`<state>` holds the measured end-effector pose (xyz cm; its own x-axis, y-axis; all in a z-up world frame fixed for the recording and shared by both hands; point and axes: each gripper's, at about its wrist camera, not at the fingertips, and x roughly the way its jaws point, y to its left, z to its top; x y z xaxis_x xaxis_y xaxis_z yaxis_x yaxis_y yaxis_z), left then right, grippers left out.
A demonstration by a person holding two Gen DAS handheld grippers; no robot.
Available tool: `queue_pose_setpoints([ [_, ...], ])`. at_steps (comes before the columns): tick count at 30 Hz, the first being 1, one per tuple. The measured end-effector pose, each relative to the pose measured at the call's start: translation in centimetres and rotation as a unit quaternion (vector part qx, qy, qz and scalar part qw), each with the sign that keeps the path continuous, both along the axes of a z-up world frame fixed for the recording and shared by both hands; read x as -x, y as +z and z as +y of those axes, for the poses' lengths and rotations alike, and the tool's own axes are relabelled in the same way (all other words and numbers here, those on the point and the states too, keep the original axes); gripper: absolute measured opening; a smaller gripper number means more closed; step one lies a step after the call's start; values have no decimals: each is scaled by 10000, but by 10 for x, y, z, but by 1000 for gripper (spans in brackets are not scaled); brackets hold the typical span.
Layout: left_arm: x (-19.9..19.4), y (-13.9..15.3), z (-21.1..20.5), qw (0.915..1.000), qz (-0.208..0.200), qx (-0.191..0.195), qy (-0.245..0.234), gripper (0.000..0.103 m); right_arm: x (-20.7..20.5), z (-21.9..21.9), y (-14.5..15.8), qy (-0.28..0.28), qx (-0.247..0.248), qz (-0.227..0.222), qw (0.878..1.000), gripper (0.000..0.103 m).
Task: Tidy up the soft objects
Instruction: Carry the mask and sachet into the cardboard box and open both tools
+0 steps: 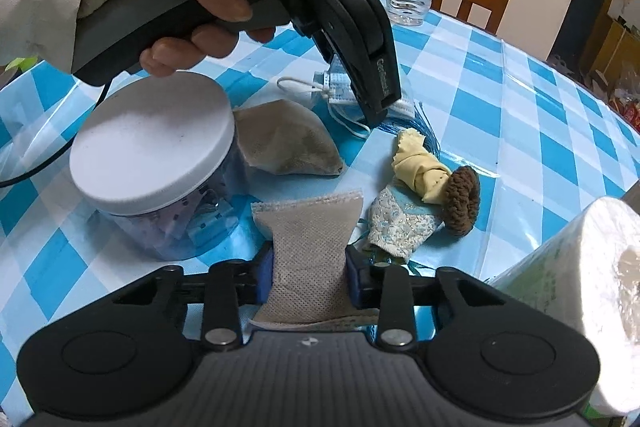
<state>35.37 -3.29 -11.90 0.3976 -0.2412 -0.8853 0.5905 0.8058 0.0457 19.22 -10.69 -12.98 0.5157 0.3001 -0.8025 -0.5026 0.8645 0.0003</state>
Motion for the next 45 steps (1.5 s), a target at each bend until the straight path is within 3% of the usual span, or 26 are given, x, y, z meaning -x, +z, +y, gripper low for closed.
queue_pose_setpoints([
  [13,15,41,10,9998,-208,53,63,23,24,-6,24,169,18,-45,9998,35],
  [31,68,90,21,9994,-327,97,-56,24,76,-23,68,205,-96,-277,9994,35],
  [36,86,98,16,9993,-272,109,-240,24,91,-35,79,129,-80,-213,9997,35],
  [45,128,117,-8,9957,-76,235,-891,24,115,-80,97,-484,-10,-164,9987,35],
])
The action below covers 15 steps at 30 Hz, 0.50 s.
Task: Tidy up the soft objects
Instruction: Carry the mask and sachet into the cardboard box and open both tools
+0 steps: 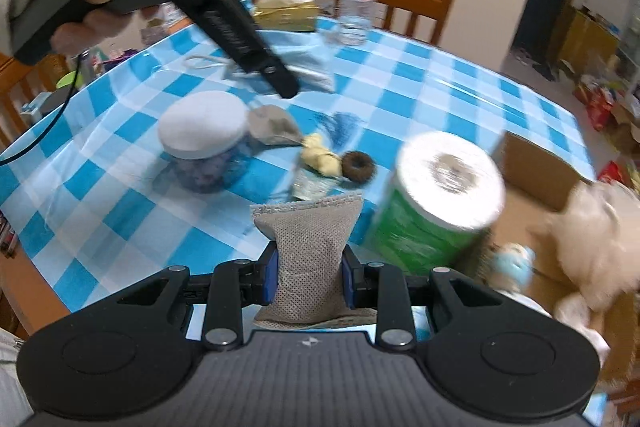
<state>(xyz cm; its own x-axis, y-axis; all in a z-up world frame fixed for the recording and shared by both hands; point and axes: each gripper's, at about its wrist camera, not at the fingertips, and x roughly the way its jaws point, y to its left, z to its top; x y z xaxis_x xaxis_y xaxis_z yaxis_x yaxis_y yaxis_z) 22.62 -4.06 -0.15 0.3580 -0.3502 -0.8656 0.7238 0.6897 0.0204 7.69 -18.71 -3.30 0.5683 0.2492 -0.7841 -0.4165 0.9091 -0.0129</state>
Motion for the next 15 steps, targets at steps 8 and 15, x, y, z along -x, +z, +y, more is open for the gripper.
queue_pose_setpoints([
  [8,25,28,-56,9977,-120,284,-611,24,9,-54,11,-446,117,-145,9988,35],
  [15,19,37,-132,9931,-235,573,-991,24,8,-97,11,-734,166,-249,9969,35],
])
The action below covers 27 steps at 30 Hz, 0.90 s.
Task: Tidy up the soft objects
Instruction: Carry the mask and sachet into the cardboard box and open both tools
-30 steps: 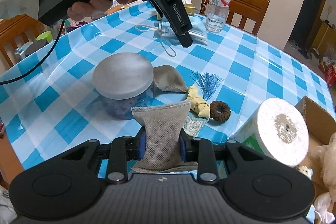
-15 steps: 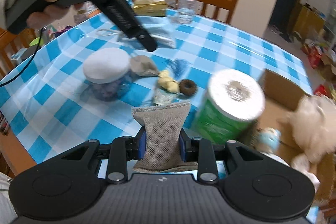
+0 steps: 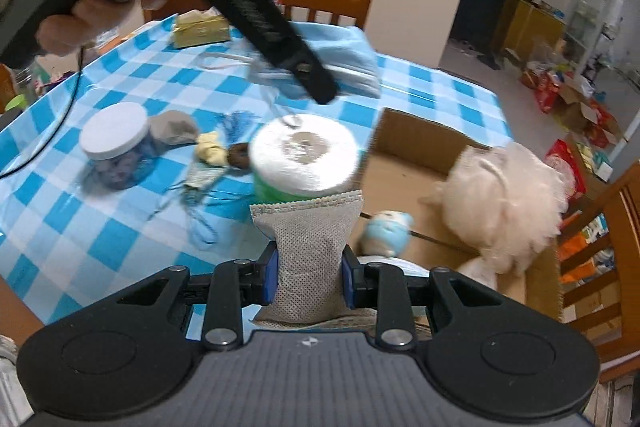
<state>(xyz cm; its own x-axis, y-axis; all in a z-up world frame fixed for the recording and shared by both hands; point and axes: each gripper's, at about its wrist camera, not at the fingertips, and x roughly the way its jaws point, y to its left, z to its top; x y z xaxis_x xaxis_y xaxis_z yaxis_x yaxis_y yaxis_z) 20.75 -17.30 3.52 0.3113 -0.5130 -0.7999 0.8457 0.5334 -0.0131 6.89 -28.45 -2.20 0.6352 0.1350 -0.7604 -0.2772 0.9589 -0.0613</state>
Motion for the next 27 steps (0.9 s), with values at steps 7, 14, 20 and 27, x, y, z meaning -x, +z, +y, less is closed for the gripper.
queue_pose_setpoints([
  [7,-34,-19,-67,9997,175,85,174,29,-6,-36,-2,-275,29,-36,9996,35],
  [14,-52,-36,-87,9968,-102,231,753,81,-18,-61,-10,-489,24,15,9988,35],
  [20,-43,-33,-79,9971,-135,86,742,92,-29,-72,-17,-497,28,65,9987,35],
  [27,-8,-17,-51,9955,-326,154,871,95,-40,-82,-16,-411,177,31,9990,35],
])
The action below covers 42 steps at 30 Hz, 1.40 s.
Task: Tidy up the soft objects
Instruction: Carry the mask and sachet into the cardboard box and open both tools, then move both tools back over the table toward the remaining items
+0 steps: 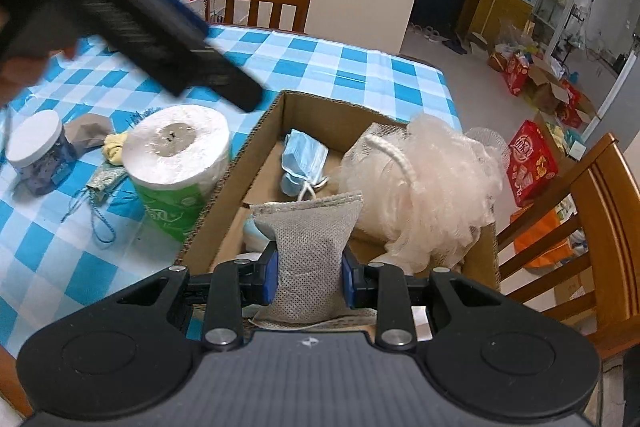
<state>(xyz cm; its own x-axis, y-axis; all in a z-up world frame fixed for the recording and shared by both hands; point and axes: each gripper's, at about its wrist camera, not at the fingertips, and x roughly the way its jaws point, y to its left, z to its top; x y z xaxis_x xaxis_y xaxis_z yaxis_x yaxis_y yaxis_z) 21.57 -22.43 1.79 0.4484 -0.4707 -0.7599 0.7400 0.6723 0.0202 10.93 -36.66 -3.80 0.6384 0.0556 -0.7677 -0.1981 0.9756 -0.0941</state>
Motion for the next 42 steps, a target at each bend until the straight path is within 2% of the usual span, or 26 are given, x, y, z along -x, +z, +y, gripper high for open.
queue_pose_setpoints([
  [4,19,8,19,9997,-122,138,131,95,-7,-9,0,19,262,3,9997,35],
  [6,24,10,27,9995,-140,172,217,97,-10,-13,-2,74,318,70,9994,39],
  [7,27,10,32,9993,-164,171,276,98,-11,-14,-4,57,375,51,9993,47],
  [8,29,10,35,9991,-213,154,339,98,-12,-14,-5,-16,461,12,9989,66],
  [9,32,9,39,9987,-289,112,404,98,-12,-15,-5,-68,493,-3,9988,76],
  [10,35,9,42,9983,-370,66,449,98,-12,-15,-5,-122,462,-40,9988,92],
  [11,38,8,45,9977,-465,12,495,98,-10,-16,-4,-170,391,-90,9991,98],
  [15,49,1,58,9968,-513,-94,605,99,-3,-13,3,-291,89,-174,9994,102],
  [27,77,-33,100,9953,-3,-279,933,99,17,18,8,-450,-304,-141,9984,103],
  [42,87,-39,152,9899,87,-480,1334,99,22,90,1,-21,-549,40,9985,103],
])
